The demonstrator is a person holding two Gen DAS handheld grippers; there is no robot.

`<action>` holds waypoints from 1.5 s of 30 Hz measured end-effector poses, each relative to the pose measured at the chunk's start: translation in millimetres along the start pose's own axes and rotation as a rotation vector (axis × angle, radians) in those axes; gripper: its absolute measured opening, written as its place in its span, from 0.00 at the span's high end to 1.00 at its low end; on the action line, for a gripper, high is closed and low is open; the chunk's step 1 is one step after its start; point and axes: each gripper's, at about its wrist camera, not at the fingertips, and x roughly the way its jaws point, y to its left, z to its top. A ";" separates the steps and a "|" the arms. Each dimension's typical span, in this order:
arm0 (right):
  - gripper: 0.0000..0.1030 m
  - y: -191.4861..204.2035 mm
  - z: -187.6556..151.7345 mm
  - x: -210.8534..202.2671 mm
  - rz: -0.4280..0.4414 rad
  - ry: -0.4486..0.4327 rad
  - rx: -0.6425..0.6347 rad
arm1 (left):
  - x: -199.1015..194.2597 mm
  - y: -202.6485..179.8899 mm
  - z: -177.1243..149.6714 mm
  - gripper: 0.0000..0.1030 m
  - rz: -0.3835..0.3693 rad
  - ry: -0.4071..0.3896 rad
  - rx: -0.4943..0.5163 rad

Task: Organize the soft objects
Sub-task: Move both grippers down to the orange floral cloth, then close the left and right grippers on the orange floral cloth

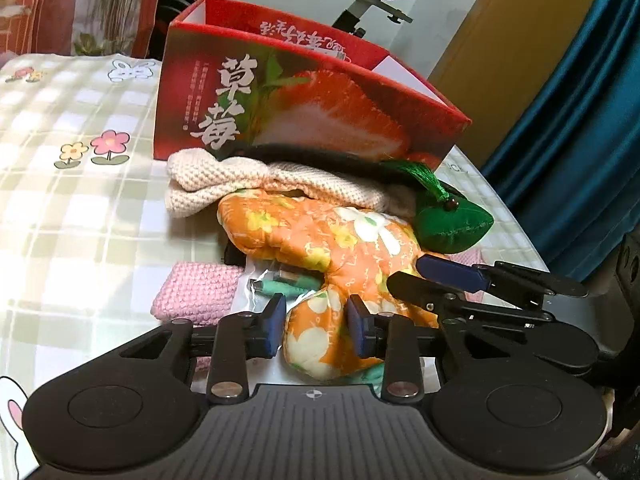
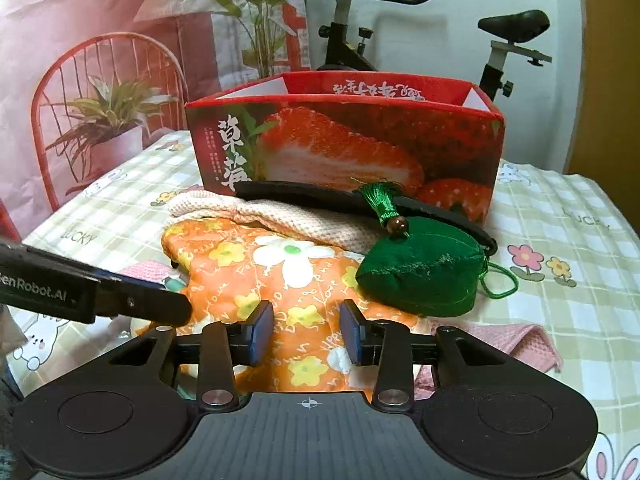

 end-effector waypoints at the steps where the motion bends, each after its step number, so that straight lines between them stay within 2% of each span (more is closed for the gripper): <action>1: 0.65 -1.1 0.4 0.6 0.003 -0.002 0.002 | 0.6 1.7 -0.3 0.66 -0.003 0.001 -0.002; 8: 0.65 -1.7 0.3 -1.7 0.006 -0.018 0.010 | 8.9 1.4 -2.3 0.66 0.007 0.017 -0.001; 13: 0.64 -2.6 3.0 -10.3 0.049 -0.081 0.026 | 12.7 3.1 -1.5 0.66 0.003 0.020 -0.012; 16: 0.64 -1.9 3.1 -6.8 0.019 -0.070 0.019 | 13.0 3.1 -1.9 0.66 0.003 0.020 -0.010; 23: 0.64 -24.2 0.8 -6.4 -0.073 -0.078 0.135 | 12.6 3.1 -1.9 0.66 0.001 0.020 -0.015; 30: 0.61 -25.4 -2.9 -0.7 -0.058 -0.044 0.149 | 11.9 5.8 -1.5 0.66 -0.006 0.017 -0.036; 34: 0.61 -23.7 -3.8 0.5 -0.043 -0.034 0.142 | 2.0 17.8 5.8 0.64 -0.044 -0.014 -0.129; 39: 0.61 -21.1 -3.7 1.6 -0.039 -0.032 0.129 | -10.8 36.5 21.5 0.61 -0.048 -0.086 -0.249; 45: 0.61 -21.6 -4.1 2.1 -0.037 -0.034 0.118 | 7.7 45.5 39.0 0.60 -0.011 -0.077 -0.318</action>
